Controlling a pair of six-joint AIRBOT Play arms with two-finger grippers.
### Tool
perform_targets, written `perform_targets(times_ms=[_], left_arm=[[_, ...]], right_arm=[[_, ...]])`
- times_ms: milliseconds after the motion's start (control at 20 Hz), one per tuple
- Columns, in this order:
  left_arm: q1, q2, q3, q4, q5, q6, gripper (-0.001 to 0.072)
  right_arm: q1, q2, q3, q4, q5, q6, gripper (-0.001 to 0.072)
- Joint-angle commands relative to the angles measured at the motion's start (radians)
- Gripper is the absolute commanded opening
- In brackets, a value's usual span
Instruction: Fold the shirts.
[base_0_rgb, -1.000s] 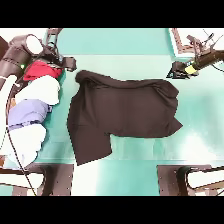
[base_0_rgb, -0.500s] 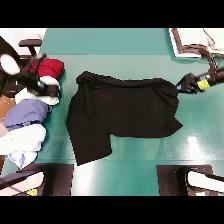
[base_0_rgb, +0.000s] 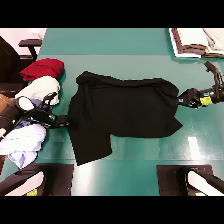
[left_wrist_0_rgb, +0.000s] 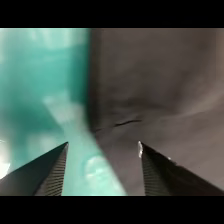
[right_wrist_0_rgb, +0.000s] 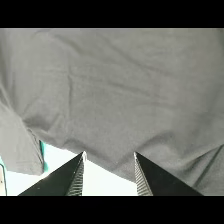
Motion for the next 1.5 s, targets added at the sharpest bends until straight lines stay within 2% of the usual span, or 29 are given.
perform_targets(times_ms=[0,50,100,150,250,350,500,550,600,700,750,800,900,1050,1200,1250,1300,1450], left_arm=[[0.001,0.001,-0.066,-0.13,0.08,0.04,0.0529],[0.001,0.001,-0.067,-0.138,0.08,0.04,0.0528],[0.001,0.001,-0.066,-0.144,0.08,0.04,0.0493],[0.001,0.002,-0.065,-0.144,0.081,0.04,0.0323],[0.001,0.002,-0.055,-0.144,0.08,0.04,0.0032],[0.001,0.006,-0.015,-0.142,0.058,0.04,0.0026],[0.001,0.063,0.049,-0.138,0.044,0.04,0.0026],[0.001,0.079,0.064,-0.14,0.043,0.04,0.0026],[0.001,0.089,0.079,-0.14,0.039,0.04,0.0026],[0.001,0.095,0.087,-0.142,0.034,0.04,0.0026],[0.001,0.094,0.086,-0.142,0.034,0.04,0.0027],[0.001,0.094,0.087,-0.142,0.035,0.04,0.0026],[0.001,0.094,0.086,-0.142,0.034,0.039,0.0027],[0.001,0.094,0.087,-0.142,0.035,0.04,0.0027],[0.001,0.094,0.086,-0.141,0.036,0.04,0.0026],[0.001,0.094,0.088,-0.142,0.039,0.039,0.0026],[0.001,0.095,0.1,-0.143,0.039,0.039,0.0026],[0.001,0.155,0.22,-0.137,0.015,0.038,0.0026]], right_arm=[[-0.001,0.014,-0.014,0.002,-0.015,-0.001,0.0363],[-0.001,0.014,-0.014,0.001,-0.021,-0.001,0.0363],[-0.005,0.014,-0.014,-0.001,-0.02,-0.001,0.0364],[-0.017,0.014,-0.014,-0.001,-0.015,-0.001,0.0363],[-0.058,0.014,-0.014,-0.014,0.007,-0.001,0.0363],[-0.13,0.015,-0.028,-0.064,0.045,0.0,0.0364],[-0.286,0.053,-0.185,-0.162,0.039,0.006,0.0378],[-0.341,0.063,-0.249,-0.18,0.015,0.006,0.0467],[-0.401,0.064,-0.315,-0.184,-0.011,0.005,0.0517],[-0.466,0.042,-0.411,-0.181,-0.059,-0.01,0.0499],[-0.473,0.021,-0.446,-0.157,-0.084,-0.031,0.0447],[-0.472,0.001,-0.472,-0.117,-0.112,-0.05,0.0434],[-0.436,-0.048,-0.489,-0.032,-0.185,-0.069,0.0431],[-0.342,-0.121,-0.451,-0.008,-0.265,-0.068,0.0422],[-0.267,-0.18,-0.391,-0.009,-0.295,-0.068,0.0184],[-0.248,-0.185,-0.371,-0.009,-0.297,-0.068,0.0059],[-0.232,-0.177,-0.351,-0.009,-0.294,-0.069,0.0015],[-0.215,-0.063,-0.235,-0.009,-0.254,-0.069,0.0015]])
